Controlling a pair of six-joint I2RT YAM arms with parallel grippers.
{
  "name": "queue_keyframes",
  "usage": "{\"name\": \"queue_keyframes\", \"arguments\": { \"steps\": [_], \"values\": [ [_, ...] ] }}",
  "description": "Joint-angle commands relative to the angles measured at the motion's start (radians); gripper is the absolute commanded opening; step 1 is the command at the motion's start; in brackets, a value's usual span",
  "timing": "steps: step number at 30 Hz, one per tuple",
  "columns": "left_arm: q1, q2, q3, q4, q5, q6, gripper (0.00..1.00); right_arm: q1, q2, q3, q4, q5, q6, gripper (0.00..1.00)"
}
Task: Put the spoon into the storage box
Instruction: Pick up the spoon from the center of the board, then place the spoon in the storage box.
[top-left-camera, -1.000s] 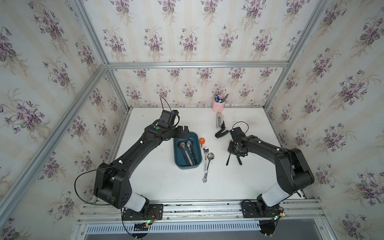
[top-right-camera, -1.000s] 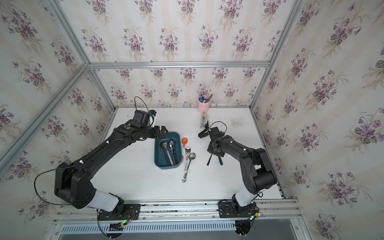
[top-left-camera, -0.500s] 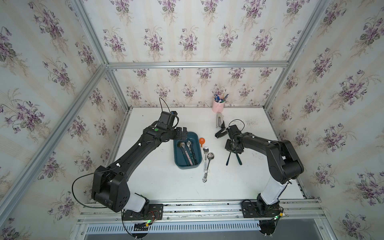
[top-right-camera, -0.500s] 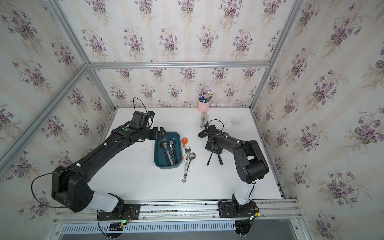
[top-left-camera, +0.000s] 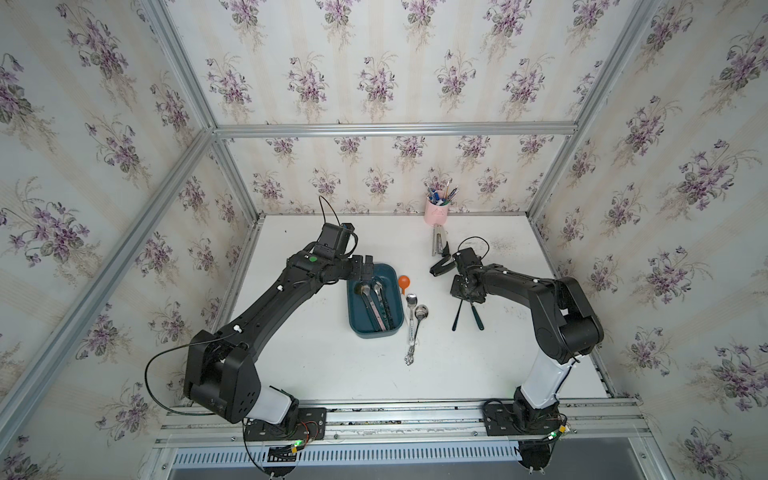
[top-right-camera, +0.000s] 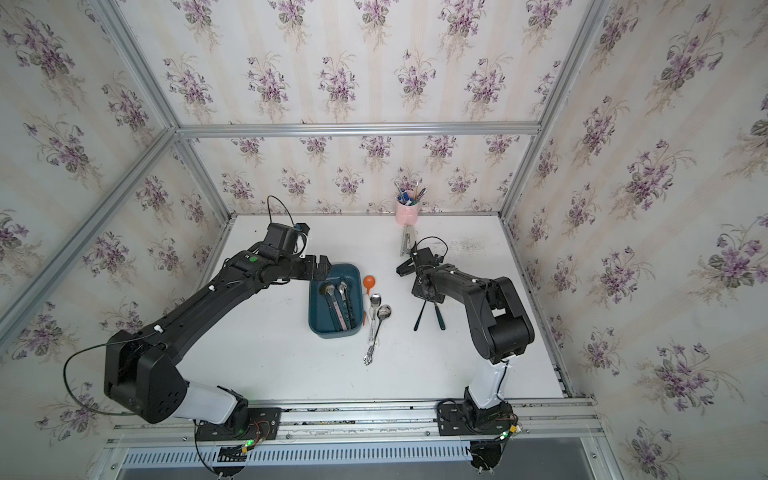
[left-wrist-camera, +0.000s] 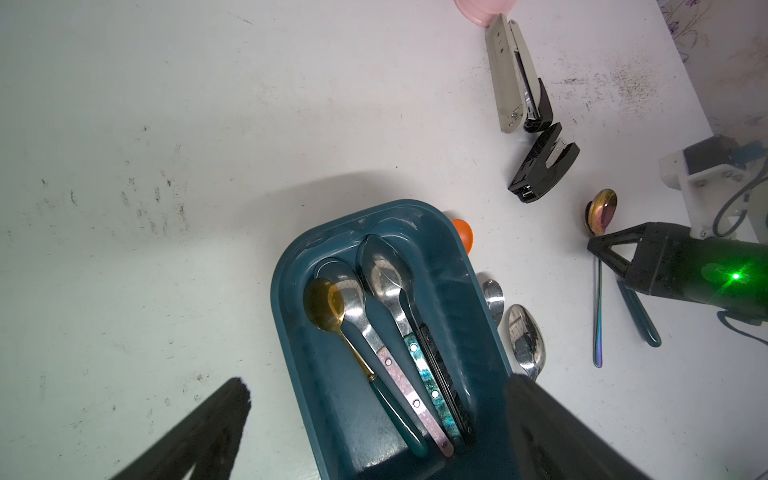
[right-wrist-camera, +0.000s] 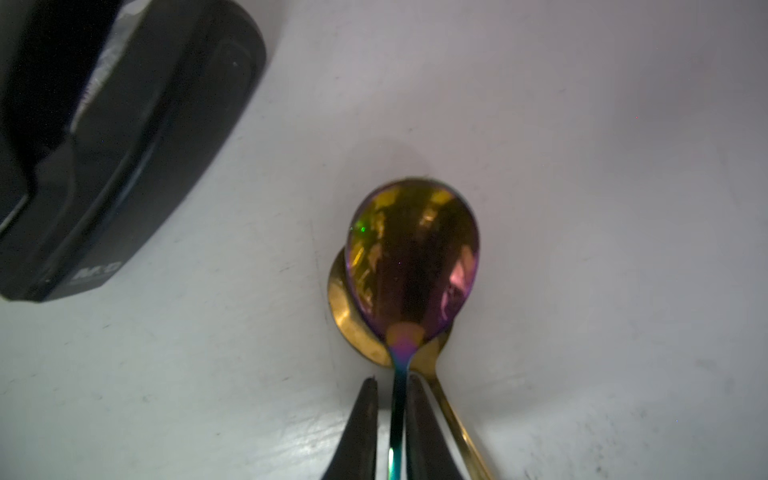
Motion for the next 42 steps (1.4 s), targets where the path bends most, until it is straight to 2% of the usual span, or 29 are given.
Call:
{"name": "queue_keyframes", "arguments": {
  "steps": [1, 12, 22, 34, 42],
  "values": [
    [0.001, 0.005, 0.000, 0.010, -0.009, 0.006, 1.00, -0.002, 0.007, -0.024, -0.067, -0.043, -0.002, 0.12],
    [0.001, 0.026, 0.005, 0.013, -0.002, 0.000, 1.00, -0.001, -0.043, -0.046, -0.080, -0.051, 0.006, 0.01],
    [0.001, 0.031, 0.009, 0.016, -0.005, 0.008, 1.00, 0.000, -0.140, -0.010, -0.163, -0.024, -0.016, 0.00],
    [0.030, 0.046, -0.031, 0.050, 0.015, -0.024, 0.99, 0.019, -0.210, 0.179, -0.323, 0.010, -0.085, 0.00],
    [0.160, 0.021, -0.137, 0.099, 0.111, -0.096, 1.00, 0.132, -0.142, 0.404, -0.396, -0.033, -0.121, 0.00]
  ]
}}
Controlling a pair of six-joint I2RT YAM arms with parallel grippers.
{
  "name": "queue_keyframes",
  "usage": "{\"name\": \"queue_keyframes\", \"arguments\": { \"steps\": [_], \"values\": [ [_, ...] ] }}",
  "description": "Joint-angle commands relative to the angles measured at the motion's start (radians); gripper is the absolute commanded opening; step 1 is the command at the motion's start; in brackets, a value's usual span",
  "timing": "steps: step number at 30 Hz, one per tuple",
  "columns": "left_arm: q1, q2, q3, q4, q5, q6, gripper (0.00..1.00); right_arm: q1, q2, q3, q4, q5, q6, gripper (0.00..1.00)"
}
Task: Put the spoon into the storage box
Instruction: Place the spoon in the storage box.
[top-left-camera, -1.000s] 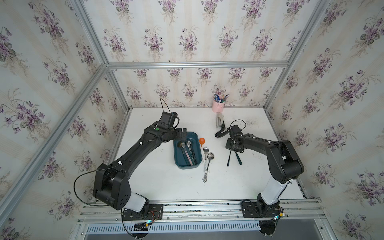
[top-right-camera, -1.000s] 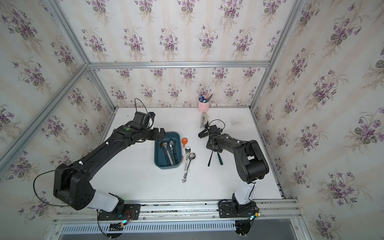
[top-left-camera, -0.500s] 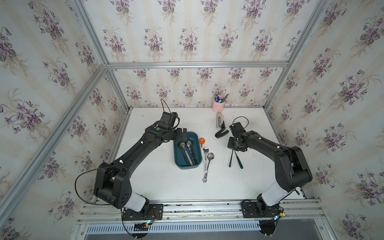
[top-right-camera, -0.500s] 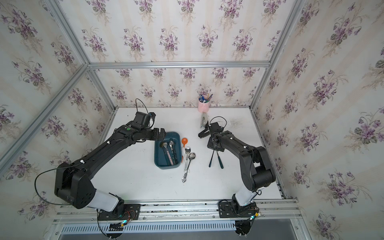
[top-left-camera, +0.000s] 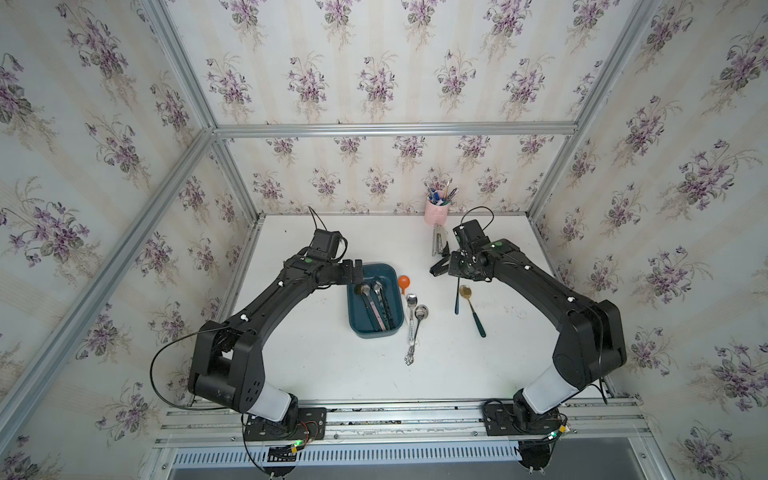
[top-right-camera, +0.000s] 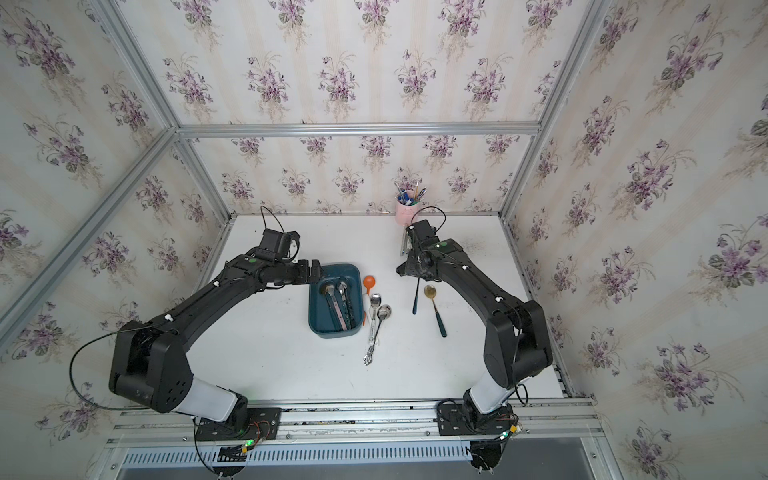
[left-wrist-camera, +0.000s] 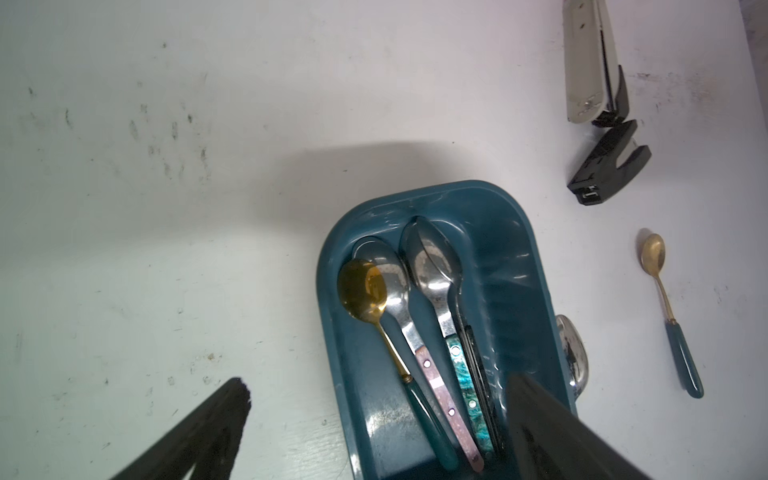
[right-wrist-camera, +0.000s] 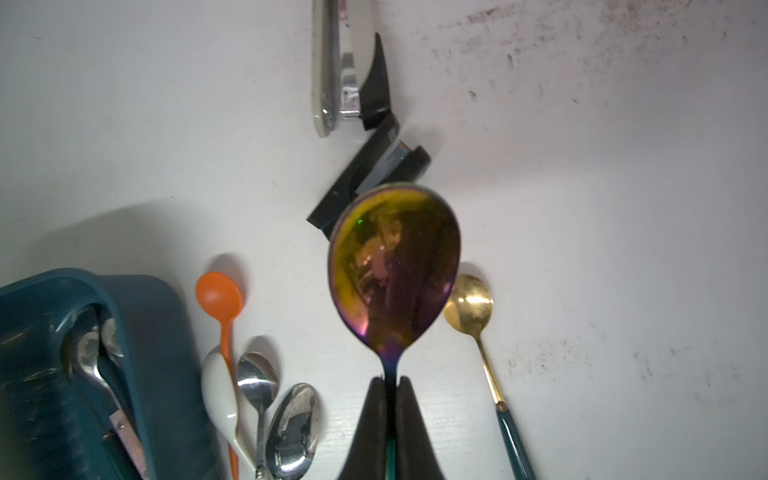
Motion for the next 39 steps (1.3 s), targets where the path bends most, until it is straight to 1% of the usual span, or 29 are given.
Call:
{"name": "queue_keyframes", "arguments": {
  "steps": [1, 3, 5, 9, 11, 20, 25, 28, 39],
  "values": [
    [0.049, -0.024, -0.036, 0.041, 0.059, -0.042, 1.00, 0.048, 0.041, 0.088, -0.046, -0.026, -0.030, 0.00],
    [0.082, -0.047, -0.060, 0.044, 0.066, -0.045, 1.00, 0.084, 0.080, 0.157, -0.056, -0.044, -0.050, 0.00],
    [0.109, -0.067, -0.081, 0.042, 0.068, -0.043, 1.00, 0.152, 0.127, 0.224, -0.065, -0.067, -0.072, 0.00],
    [0.159, -0.092, -0.121, 0.031, 0.069, -0.034, 1.00, 0.229, 0.245, 0.362, -0.095, -0.098, -0.110, 0.00],
    [0.175, -0.134, -0.137, 0.026, 0.066, -0.028, 1.00, 0.260, 0.300, 0.416, -0.108, -0.104, -0.127, 0.00],
    [0.201, -0.191, -0.168, 0.000, 0.051, -0.021, 1.00, 0.331, 0.496, 0.624, -0.117, -0.184, -0.143, 0.00],
    [0.210, -0.212, -0.181, -0.001, 0.055, -0.025, 1.00, 0.360, 0.551, 0.646, -0.103, -0.206, -0.145, 0.00],
    [0.211, -0.217, -0.183, -0.002, 0.058, -0.028, 1.00, 0.376, 0.577, 0.639, -0.101, -0.190, -0.147, 0.00],
    [0.212, -0.211, -0.179, 0.000, 0.070, -0.028, 1.00, 0.395, 0.595, 0.532, -0.033, -0.142, -0.140, 0.00]
  ]
}}
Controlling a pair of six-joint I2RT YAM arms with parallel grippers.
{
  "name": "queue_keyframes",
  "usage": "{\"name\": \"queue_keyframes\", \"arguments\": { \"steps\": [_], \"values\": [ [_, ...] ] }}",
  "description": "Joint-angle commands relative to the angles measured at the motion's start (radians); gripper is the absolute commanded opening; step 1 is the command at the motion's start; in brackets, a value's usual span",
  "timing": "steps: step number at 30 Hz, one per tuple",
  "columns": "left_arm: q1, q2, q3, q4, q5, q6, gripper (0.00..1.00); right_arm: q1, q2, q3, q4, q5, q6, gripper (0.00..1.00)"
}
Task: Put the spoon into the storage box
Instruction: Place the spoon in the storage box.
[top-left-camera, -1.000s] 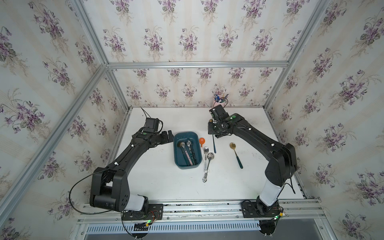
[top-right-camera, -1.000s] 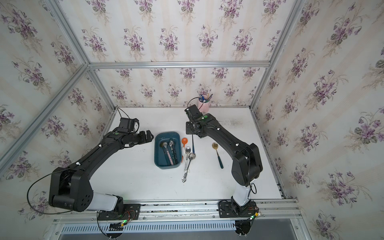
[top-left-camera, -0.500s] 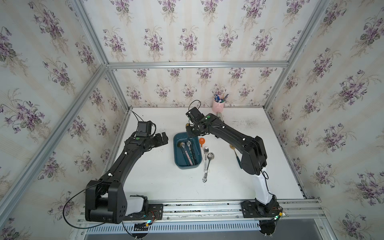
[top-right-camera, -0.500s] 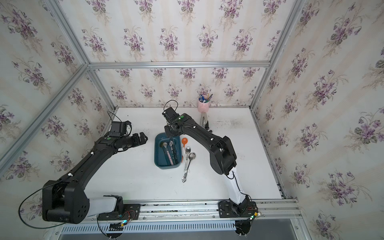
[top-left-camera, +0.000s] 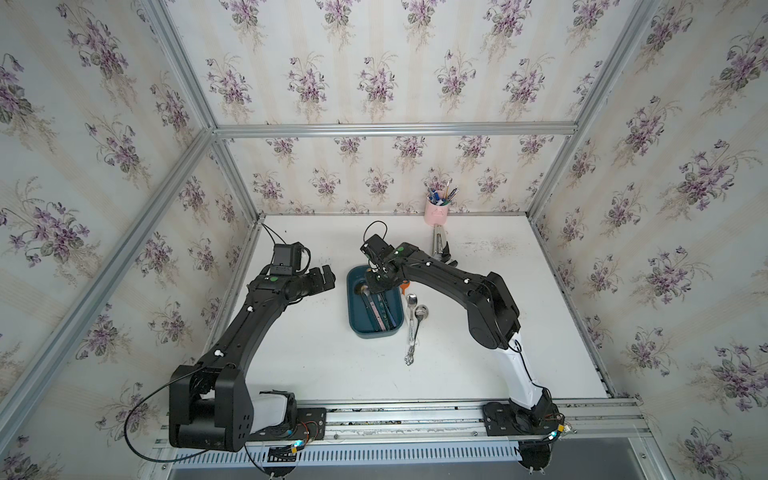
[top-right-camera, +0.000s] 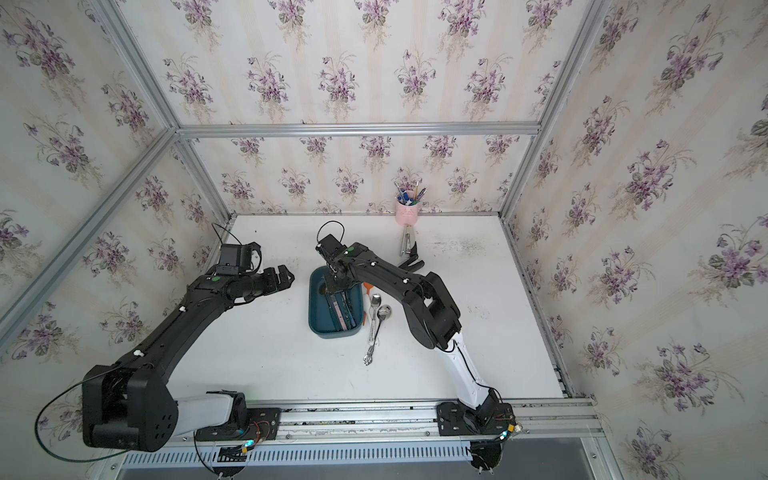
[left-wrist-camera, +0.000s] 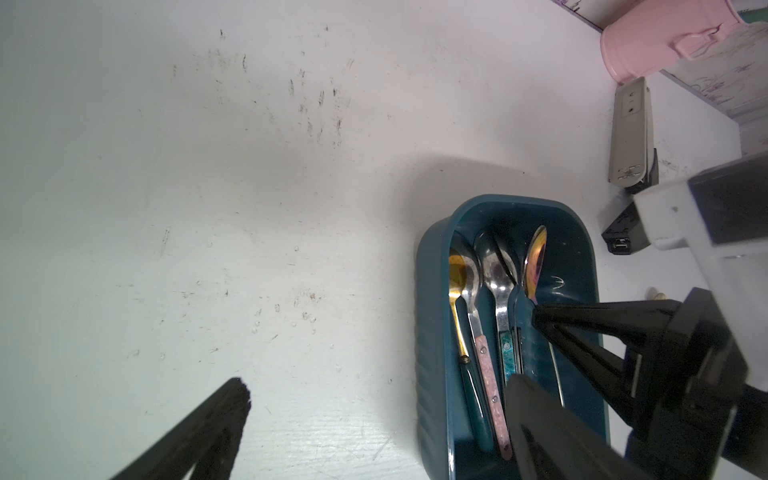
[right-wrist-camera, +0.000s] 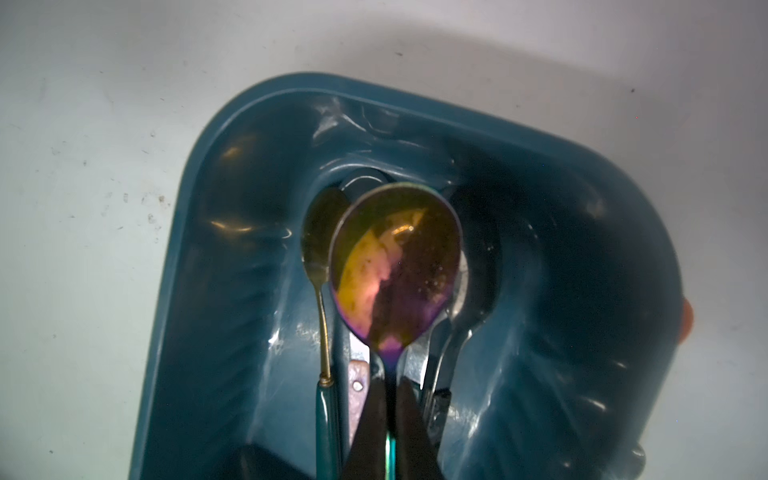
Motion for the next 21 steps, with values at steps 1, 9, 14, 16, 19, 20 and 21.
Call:
{"name": "queue_keyframes", "arguments": {
  "steps": [1, 9, 14, 16, 19, 20, 21],
  "values": [
    [0.001, 0.001, 0.003, -0.006, 0.010, -0.002, 1.00, 0.002, 0.007, -0.017, 0.033, 0.021, -0.002, 0.00],
    [0.001, 0.005, 0.009, 0.001, 0.021, -0.008, 1.00, 0.015, 0.043, -0.020, 0.030, 0.024, 0.000, 0.00],
    [0.001, 0.011, 0.011, 0.001, 0.028, -0.010, 1.00, 0.021, 0.059, -0.019, 0.027, 0.026, 0.007, 0.01],
    [0.001, 0.015, 0.011, 0.001, 0.031, -0.011, 1.00, 0.024, 0.062, -0.019, 0.025, 0.028, 0.007, 0.02],
    [0.001, 0.015, 0.009, 0.005, 0.034, -0.017, 1.00, 0.025, 0.069, -0.019, 0.021, 0.028, 0.008, 0.04],
    [0.000, 0.015, 0.009, 0.006, 0.036, -0.017, 1.00, 0.026, 0.072, -0.019, 0.019, 0.026, 0.008, 0.04],
    [0.001, 0.015, 0.010, 0.006, 0.036, -0.017, 1.00, 0.025, 0.076, -0.019, 0.016, 0.026, 0.009, 0.05]
  ]
}}
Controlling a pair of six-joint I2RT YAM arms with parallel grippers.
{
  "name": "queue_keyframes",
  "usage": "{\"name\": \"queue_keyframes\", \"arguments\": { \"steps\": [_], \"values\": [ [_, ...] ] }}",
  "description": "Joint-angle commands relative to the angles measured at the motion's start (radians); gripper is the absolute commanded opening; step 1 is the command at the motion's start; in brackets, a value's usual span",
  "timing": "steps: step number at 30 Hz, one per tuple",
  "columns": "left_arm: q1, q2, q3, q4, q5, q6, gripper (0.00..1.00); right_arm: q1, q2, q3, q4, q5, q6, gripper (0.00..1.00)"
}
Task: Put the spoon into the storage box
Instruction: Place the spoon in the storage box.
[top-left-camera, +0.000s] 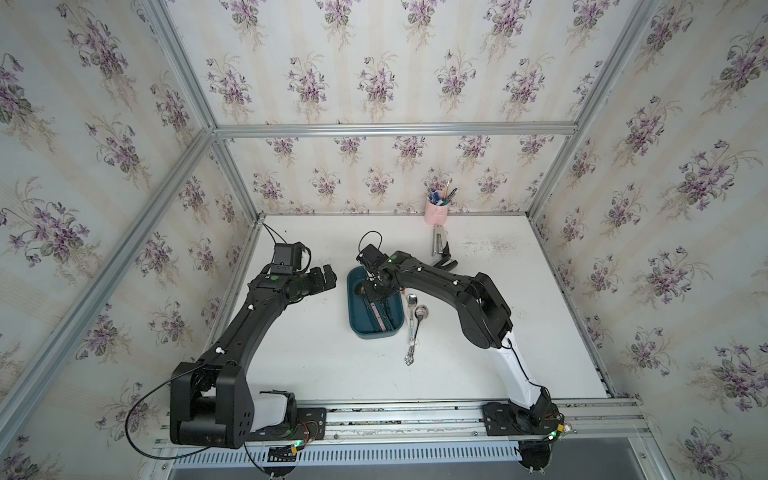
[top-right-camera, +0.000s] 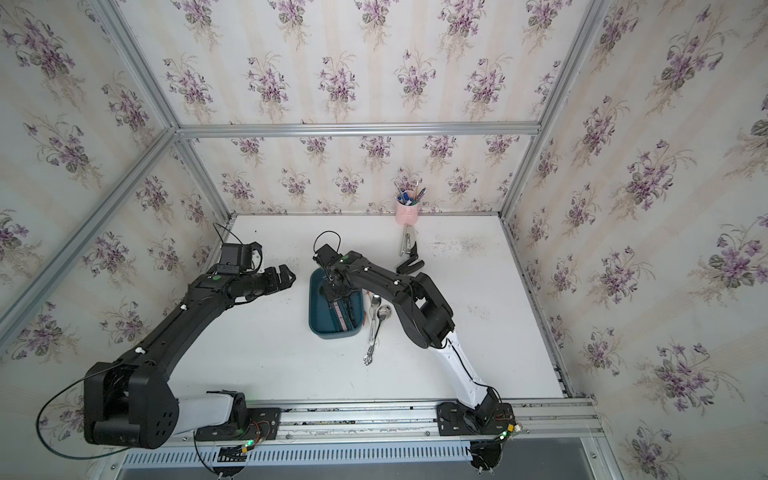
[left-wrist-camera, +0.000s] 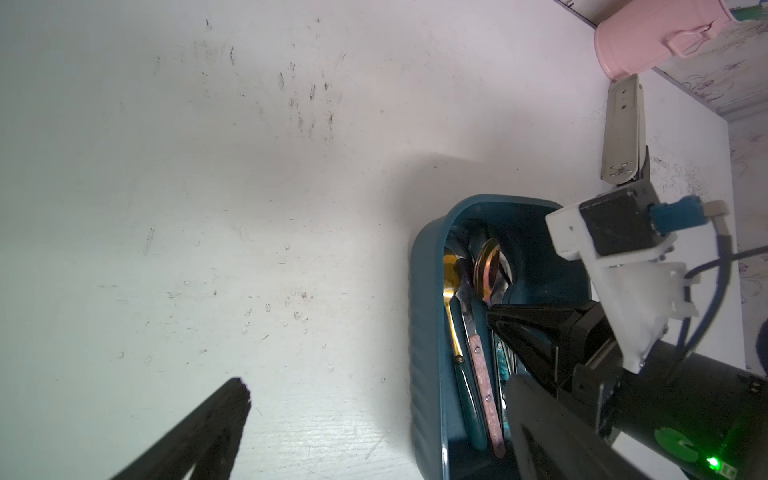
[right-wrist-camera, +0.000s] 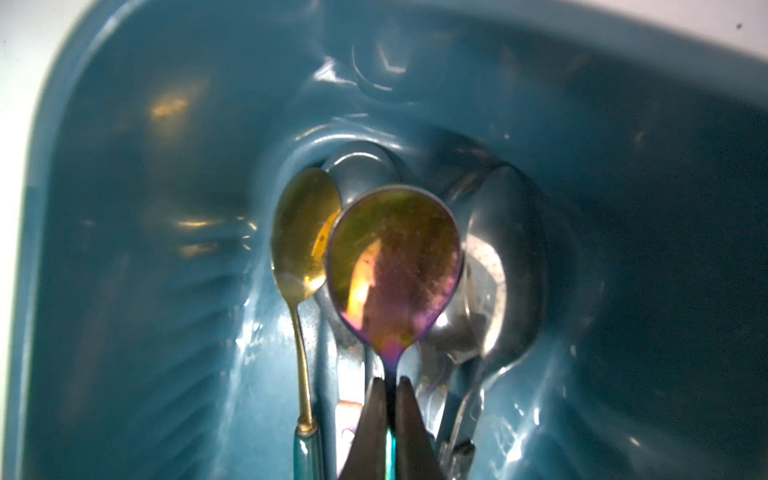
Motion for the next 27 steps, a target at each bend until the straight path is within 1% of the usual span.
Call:
{"name": "queue_keyframes", "arguments": {
  "steps": [1, 12, 19, 23, 27],
  "values": [
    [0.001, 0.002, 0.005, 0.005, 0.012, -0.008, 1.00, 0.001, 0.014, 0.002, -0.025, 0.011, 0.007, 0.05],
    [0.001, -0.001, 0.011, 0.005, 0.018, -0.009, 1.00, 0.001, -0.013, 0.005, -0.027, 0.013, 0.016, 0.17],
    [-0.001, -0.003, 0.014, 0.012, 0.027, -0.014, 1.00, 0.002, -0.070, 0.014, -0.013, -0.005, 0.006, 0.19],
    [-0.010, -0.006, 0.019, 0.017, 0.031, -0.009, 1.00, -0.001, -0.119, 0.009, -0.024, 0.025, -0.030, 0.19],
    [-0.040, -0.001, 0.033, 0.016, 0.016, 0.004, 1.00, -0.038, -0.210, -0.060, -0.015, 0.011, -0.099, 0.21]
  ]
}}
